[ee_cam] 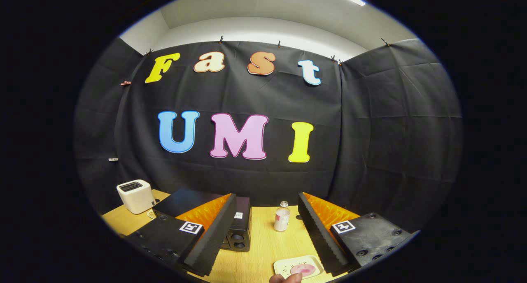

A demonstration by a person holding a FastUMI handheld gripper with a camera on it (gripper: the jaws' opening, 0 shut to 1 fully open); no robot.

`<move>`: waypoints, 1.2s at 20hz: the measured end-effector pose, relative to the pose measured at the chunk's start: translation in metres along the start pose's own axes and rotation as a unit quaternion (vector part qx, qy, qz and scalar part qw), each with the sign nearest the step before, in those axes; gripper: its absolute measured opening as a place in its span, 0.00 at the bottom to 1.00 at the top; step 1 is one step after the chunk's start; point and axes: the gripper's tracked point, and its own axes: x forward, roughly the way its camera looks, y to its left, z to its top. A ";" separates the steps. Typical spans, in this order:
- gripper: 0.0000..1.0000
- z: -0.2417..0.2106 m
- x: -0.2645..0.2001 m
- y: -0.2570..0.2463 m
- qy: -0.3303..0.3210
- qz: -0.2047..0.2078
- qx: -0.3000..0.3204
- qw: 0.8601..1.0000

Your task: Open the toaster oven, put the food inside, and close the toaster oven door.

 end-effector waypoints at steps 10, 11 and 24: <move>0.98 0.005 0.004 0.024 -0.004 0.018 0.007 1.000; 0.98 0.006 0.004 0.031 -0.005 0.021 0.008 1.000; 0.98 -0.021 0.043 0.160 0.036 0.073 0.024 0.996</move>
